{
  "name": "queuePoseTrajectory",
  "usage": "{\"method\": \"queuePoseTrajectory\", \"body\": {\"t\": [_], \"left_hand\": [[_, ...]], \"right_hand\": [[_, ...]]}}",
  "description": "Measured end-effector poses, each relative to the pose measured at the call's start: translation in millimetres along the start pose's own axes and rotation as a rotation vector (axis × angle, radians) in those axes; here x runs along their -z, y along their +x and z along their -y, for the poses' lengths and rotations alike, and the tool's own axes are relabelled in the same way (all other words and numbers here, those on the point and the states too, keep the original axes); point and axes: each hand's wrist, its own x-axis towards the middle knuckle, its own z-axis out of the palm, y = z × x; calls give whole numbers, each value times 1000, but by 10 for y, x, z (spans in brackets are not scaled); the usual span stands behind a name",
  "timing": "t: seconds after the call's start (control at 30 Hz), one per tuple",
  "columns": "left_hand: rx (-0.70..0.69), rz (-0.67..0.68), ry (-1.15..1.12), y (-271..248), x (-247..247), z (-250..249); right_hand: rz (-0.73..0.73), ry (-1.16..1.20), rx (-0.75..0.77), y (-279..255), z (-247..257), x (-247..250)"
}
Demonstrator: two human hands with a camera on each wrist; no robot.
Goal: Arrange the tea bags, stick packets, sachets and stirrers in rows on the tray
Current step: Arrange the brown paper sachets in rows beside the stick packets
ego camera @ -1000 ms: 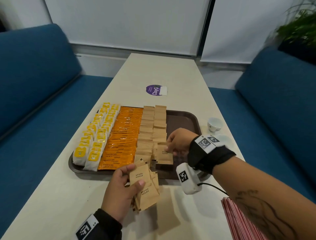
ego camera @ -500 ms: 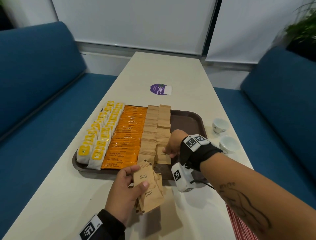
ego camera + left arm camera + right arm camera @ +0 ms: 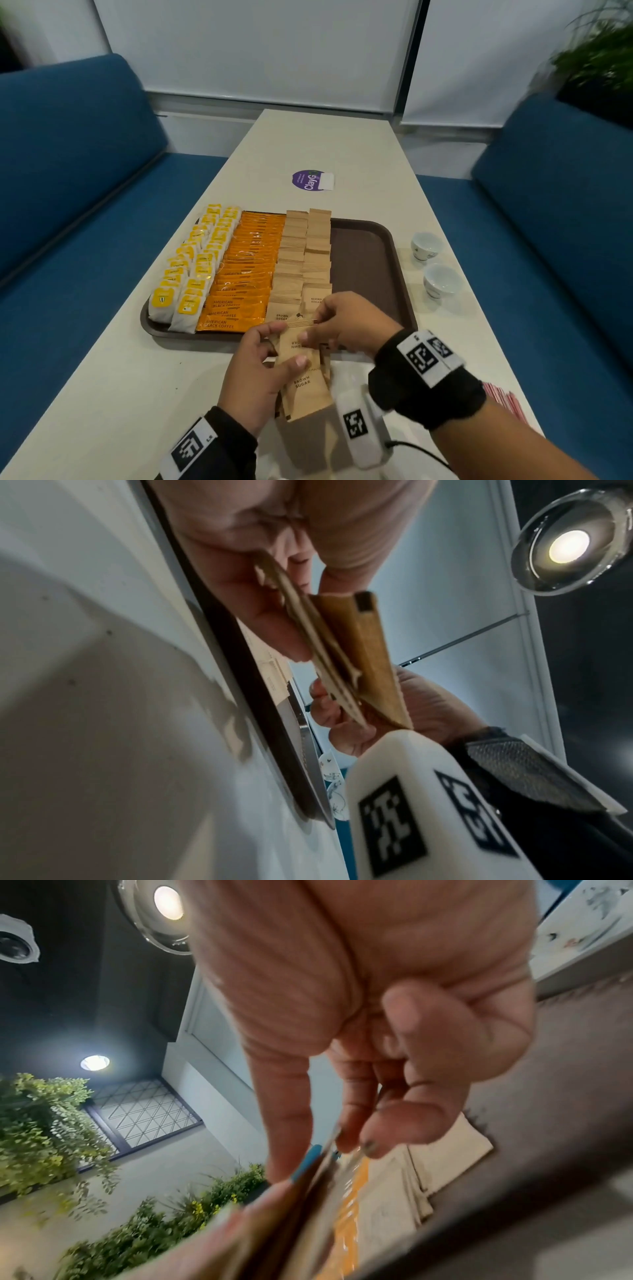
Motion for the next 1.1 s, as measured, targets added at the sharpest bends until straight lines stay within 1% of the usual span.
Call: {"method": "queuePoseTrajectory", "body": {"t": [0.07, 0.17, 0.3, 0.4, 0.47, 0.53, 0.6, 0.67, 0.73, 0.77, 0.83, 0.9, 1.0, 1.1], "left_hand": [[-5, 4, 6, -23, -19, 19], [-6, 23, 40, -52, -27, 62], [-2, 36, 50, -76, -44, 98], [-4, 36, 35, -64, -38, 100], [-19, 28, 32, -28, -16, 100], [-28, 20, 37, 13, 11, 100], [-27, 22, 45, 43, 34, 104], [-34, 31, 79, 67, 54, 112], [-44, 56, 134, 80, 69, 116], [-44, 72, 166, 84, 68, 114], [-49, 98, 215, 92, 56, 110], [-59, 94, 215, 101, 44, 98], [-68, 76, 166, 128, 63, 94], [-61, 88, 160, 153, 96, 112]], "right_hand": [[-36, 44, 10, -14, -80, -60], [-93, 174, 3, -73, -155, -69], [-120, 283, -15, -124, -221, -21], [-164, 438, 4, -134, -272, 12], [-134, 523, 22, -190, -269, 12], [-75, 558, 31, -252, -271, -15], [-19, 492, 31, -291, -295, -40], [7, 261, 45, -304, -304, -32], [-10, 30, 76, -294, -280, -7], [-29, -30, 95, -285, -260, 7], [-56, -83, 123, -262, -230, 25], [-57, -99, 119, -235, -215, 39], [-21, -77, 79, -197, -208, 52], [11, -166, 73, -164, -185, 25]]}}
